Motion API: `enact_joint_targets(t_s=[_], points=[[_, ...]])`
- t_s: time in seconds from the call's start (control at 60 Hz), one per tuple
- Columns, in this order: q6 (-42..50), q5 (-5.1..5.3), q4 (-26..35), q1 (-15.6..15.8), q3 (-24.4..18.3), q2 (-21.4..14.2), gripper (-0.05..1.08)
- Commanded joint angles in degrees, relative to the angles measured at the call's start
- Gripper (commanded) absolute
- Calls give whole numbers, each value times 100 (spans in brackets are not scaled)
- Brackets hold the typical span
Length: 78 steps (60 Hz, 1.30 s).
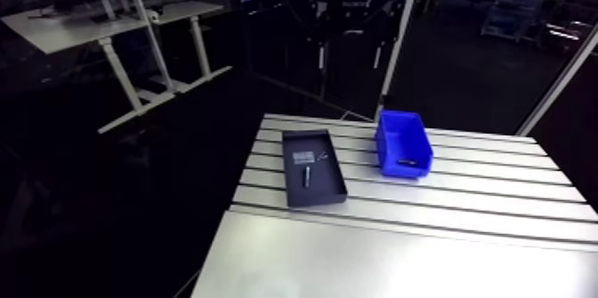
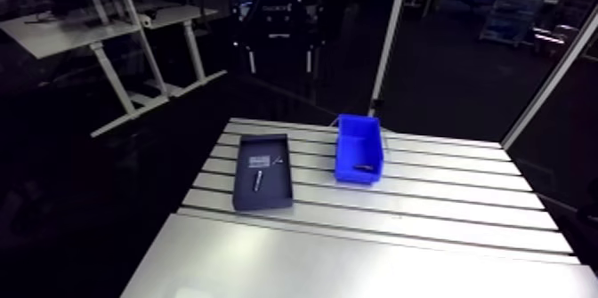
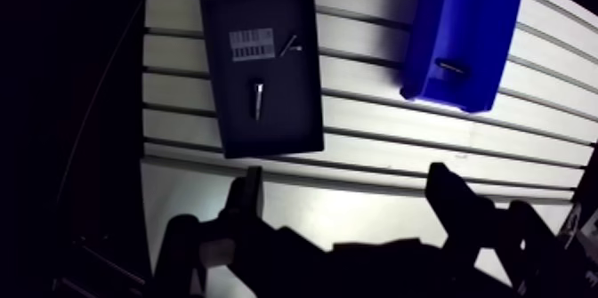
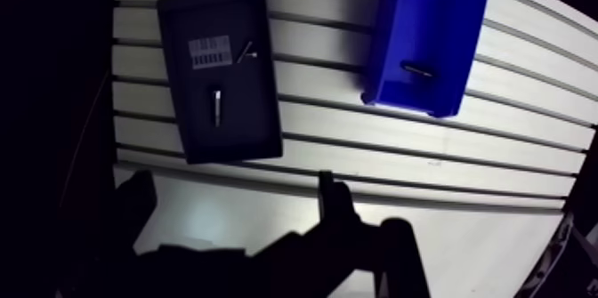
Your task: Pick up the M10 bolt from the tray and put it into the blue bin.
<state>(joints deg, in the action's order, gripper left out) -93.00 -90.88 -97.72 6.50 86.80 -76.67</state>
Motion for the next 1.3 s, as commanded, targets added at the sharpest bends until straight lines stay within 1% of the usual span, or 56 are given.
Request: enact_joint_targets(t_s=[0.017, 0.1, 0.3, 0.567, 0.7, 0.85, 0.983, 1.083, 1.2, 1.3], points=[[6, -20, -384, 163, 298, 191, 1], [13, -38, -510, 253, 439, 202, 1], [32, -31, -671, 377, 602, 323, 1], [359, -29, -810, 388, 795, 445, 1], [551, 3, -987, 397, 900, 514, 1], [711, 21, -1058, 404, 1037, 544, 1], [993, 31, -1274, 405, 1198, 604, 1], [1083, 47, -1348, 405, 1244, 631, 1], [1144, 49, -1368, 405, 1305, 656, 1], [1292, 31, -1376, 455, 1326, 751, 1]])
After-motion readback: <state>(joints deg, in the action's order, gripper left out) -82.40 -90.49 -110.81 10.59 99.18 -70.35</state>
